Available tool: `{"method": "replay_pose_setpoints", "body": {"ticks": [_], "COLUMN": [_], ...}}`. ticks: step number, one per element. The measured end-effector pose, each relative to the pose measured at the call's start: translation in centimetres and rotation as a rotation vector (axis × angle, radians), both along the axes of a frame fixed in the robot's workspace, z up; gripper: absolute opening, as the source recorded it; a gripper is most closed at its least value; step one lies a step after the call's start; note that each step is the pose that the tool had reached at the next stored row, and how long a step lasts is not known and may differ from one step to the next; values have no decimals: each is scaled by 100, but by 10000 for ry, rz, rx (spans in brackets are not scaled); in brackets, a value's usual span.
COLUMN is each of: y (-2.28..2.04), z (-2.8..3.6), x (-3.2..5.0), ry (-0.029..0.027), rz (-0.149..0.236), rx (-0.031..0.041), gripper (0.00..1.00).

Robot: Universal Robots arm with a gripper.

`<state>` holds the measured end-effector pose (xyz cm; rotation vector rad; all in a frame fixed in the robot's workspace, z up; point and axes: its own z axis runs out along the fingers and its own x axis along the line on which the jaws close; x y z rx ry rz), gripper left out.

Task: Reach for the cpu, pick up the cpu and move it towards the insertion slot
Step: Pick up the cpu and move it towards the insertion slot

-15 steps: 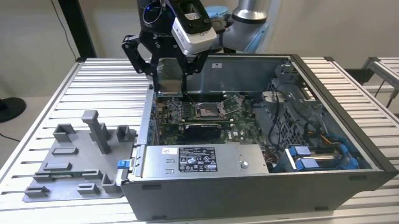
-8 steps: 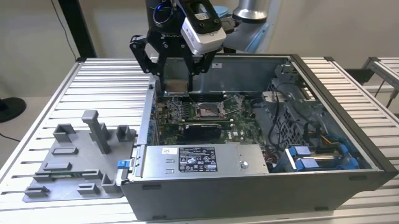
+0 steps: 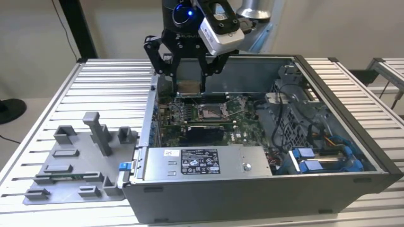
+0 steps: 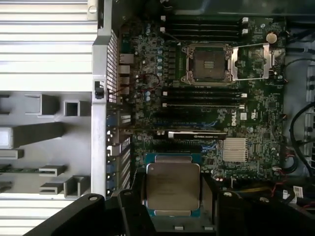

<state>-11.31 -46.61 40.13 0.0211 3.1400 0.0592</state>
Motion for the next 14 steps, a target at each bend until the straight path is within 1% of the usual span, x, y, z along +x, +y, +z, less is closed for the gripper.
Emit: {"method": "replay_pose_setpoints", "body": {"ticks": [14], "y": [0], "z": [0], "x": [331], "ry": [0], "rz": [0], "rx": [-1], "gripper": [0]}}
